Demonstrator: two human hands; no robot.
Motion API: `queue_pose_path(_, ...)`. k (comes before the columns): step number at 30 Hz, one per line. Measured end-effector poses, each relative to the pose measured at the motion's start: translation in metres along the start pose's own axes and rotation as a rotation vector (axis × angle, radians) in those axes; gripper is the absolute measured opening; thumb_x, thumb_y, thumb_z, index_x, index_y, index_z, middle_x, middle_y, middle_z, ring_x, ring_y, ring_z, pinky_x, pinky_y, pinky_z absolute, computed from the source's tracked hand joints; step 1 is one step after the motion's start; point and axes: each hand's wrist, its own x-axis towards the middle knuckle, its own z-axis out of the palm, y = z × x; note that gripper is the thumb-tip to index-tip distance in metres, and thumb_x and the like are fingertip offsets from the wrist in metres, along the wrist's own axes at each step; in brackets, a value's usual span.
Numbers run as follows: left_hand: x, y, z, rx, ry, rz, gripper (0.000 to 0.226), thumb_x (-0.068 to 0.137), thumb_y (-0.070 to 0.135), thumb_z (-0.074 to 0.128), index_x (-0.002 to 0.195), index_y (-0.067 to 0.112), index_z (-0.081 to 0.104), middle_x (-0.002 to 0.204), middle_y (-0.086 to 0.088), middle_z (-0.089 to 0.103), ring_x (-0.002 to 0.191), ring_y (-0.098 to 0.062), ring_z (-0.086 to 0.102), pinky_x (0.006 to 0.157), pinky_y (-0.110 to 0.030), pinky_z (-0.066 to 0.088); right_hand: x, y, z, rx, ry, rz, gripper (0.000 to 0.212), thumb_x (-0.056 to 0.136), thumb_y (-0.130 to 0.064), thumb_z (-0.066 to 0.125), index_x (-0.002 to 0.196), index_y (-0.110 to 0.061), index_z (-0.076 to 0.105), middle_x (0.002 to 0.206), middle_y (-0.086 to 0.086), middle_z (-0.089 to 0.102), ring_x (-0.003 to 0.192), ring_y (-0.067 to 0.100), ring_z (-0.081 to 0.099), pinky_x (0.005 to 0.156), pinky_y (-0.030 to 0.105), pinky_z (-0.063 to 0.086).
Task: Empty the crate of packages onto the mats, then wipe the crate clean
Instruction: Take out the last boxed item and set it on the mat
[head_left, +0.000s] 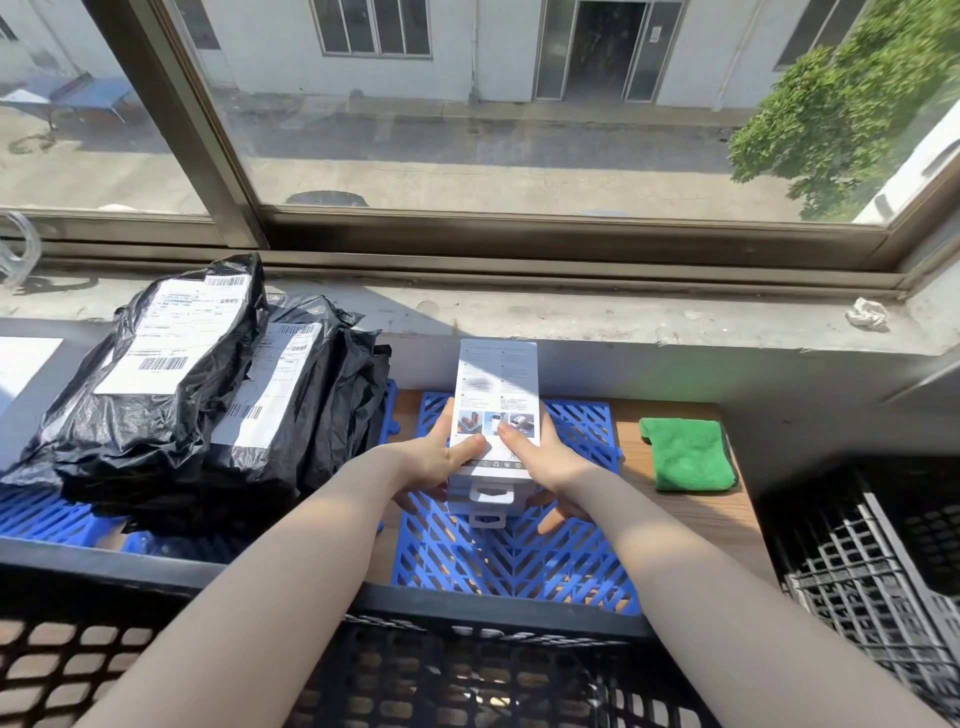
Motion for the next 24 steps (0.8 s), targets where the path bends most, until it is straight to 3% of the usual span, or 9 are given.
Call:
queue_pose_path(3,-0.002,0.000,0.003,0.044,0.067,0.002,0.085,0.083,0.078,0.037,0.138,0.060,-0.025,0.149,-0.003,0.043,0.113,-0.025,0.061,0.090,-0.043,0.051,-0.002,0.001,-0.001,-0.051,0.011,-0.005,0.079,0.084,-0.074,0.042,0.144,-0.053,-0.004,0.148,-0.003,0.034,0.117,0.033,0.051,0.080,0.052,0.055)
queue_pose_path(6,-0.004,0.002,0.002,0.086,0.186,0.061,0.095,0.088,0.068,0.047,0.142,0.049,-0.028,0.150,-0.012,0.042,0.128,-0.030,0.050,0.104,-0.042,0.039,-0.004,-0.001,-0.004,-0.160,0.083,-0.035,0.085,0.085,-0.073,0.041,0.149,-0.045,-0.007,0.154,0.000,0.030,0.130,0.030,0.042,0.102,0.045,0.041)
queue_pose_path(9,-0.015,0.011,-0.001,0.144,0.328,0.154,0.101,0.085,0.063,0.057,0.145,0.048,-0.023,0.149,-0.011,0.040,0.125,-0.030,0.051,0.101,-0.041,0.044,-0.011,-0.011,-0.011,-0.278,0.144,-0.068,0.084,0.089,-0.069,0.038,0.150,-0.038,-0.010,0.152,0.011,0.034,0.129,0.030,0.044,0.095,0.036,0.036)
queue_pose_path(11,-0.027,0.021,-0.003,0.253,0.441,0.193,0.090,0.090,0.054,0.056,0.152,0.044,-0.010,0.146,-0.009,0.040,0.121,-0.028,0.051,0.095,-0.036,0.044,-0.016,-0.018,-0.023,-0.341,0.179,-0.111,0.079,0.091,-0.066,0.036,0.152,-0.035,-0.003,0.150,0.011,0.036,0.130,0.030,0.044,0.093,0.034,0.034)
queue_pose_path(13,-0.042,0.030,-0.005,0.313,0.531,0.247,0.073,0.093,0.046,0.056,0.154,0.034,0.017,0.141,-0.004,0.045,0.123,-0.024,0.049,0.095,-0.033,0.041,-0.018,-0.020,-0.040,-0.471,0.207,-0.150,0.071,0.092,-0.067,0.033,0.151,-0.031,0.018,0.149,0.010,0.039,0.131,0.030,0.042,0.095,0.034,0.034)
queue_pose_path(15,-0.058,0.038,-0.005,0.299,0.610,0.326,0.049,0.093,0.038,0.060,0.138,0.024,0.048,0.128,-0.001,0.056,0.120,-0.020,0.053,0.098,-0.033,0.043,-0.017,-0.015,-0.064,-0.630,0.240,-0.162,0.065,0.091,-0.069,0.029,0.135,-0.024,0.048,0.140,0.011,0.048,0.125,0.030,0.047,0.097,0.036,0.039)
queue_pose_path(18,-0.091,0.051,0.003,0.289,0.703,0.428,0.021,0.095,0.029,0.058,0.113,0.022,0.065,0.108,0.007,0.065,0.105,-0.011,0.059,0.090,-0.027,0.044,-0.016,0.007,-0.106,-0.711,0.305,-0.154,0.056,0.094,-0.062,0.034,0.115,-0.019,0.062,0.127,0.012,0.056,0.116,0.029,0.052,0.093,0.033,0.041)
queue_pose_path(22,-0.138,0.080,0.048,0.321,0.708,0.497,0.021,0.095,0.042,0.054,0.107,0.029,0.064,0.101,0.021,0.059,0.096,0.002,0.052,0.087,-0.026,0.041,-0.014,0.059,-0.143,-0.639,0.440,-0.120,0.047,0.096,-0.049,0.042,0.133,-0.022,0.051,0.136,0.012,0.046,0.120,0.030,0.051,0.087,0.031,0.041)
queue_pose_path(24,-0.146,0.097,0.078,0.379,0.677,0.526,0.041,0.088,0.061,0.045,0.112,0.032,0.063,0.109,0.021,0.058,0.102,0.003,0.050,0.091,-0.024,0.040,-0.010,0.091,-0.149,-0.622,0.469,-0.118,0.049,0.095,-0.047,0.045,0.139,-0.024,0.044,0.144,0.012,0.039,0.129,0.029,0.043,0.100,0.033,0.038)
